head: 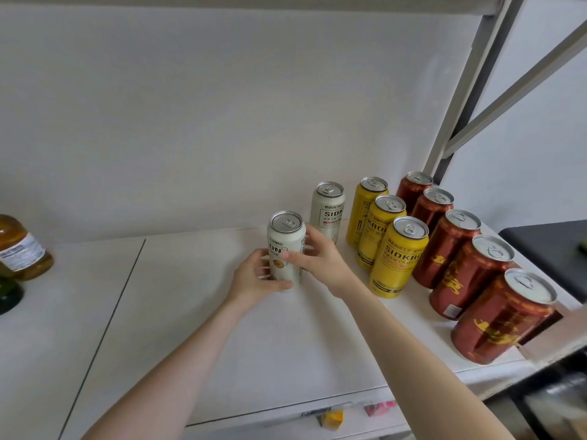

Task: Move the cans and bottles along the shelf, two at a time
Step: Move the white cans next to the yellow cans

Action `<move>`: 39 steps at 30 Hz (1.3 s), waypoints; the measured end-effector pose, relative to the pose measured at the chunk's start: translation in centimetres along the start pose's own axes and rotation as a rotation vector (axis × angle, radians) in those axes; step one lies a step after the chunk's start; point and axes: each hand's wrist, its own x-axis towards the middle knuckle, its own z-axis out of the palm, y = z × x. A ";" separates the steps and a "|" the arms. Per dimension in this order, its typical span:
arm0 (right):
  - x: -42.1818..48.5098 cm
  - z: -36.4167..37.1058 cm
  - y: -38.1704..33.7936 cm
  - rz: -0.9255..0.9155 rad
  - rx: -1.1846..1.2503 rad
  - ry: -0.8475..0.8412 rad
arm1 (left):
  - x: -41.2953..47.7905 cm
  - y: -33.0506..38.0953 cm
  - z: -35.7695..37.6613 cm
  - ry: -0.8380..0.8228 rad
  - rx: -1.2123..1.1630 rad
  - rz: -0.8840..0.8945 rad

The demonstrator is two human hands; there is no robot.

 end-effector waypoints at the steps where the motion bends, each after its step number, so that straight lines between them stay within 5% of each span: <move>1: -0.1 -0.1 0.0 -0.008 0.015 -0.010 | -0.2 0.0 0.3 -0.004 0.004 0.000; 39: -1.3 -6.5 1.1 -0.020 0.104 0.253 | 2.6 3.1 8.1 -0.162 -0.023 0.024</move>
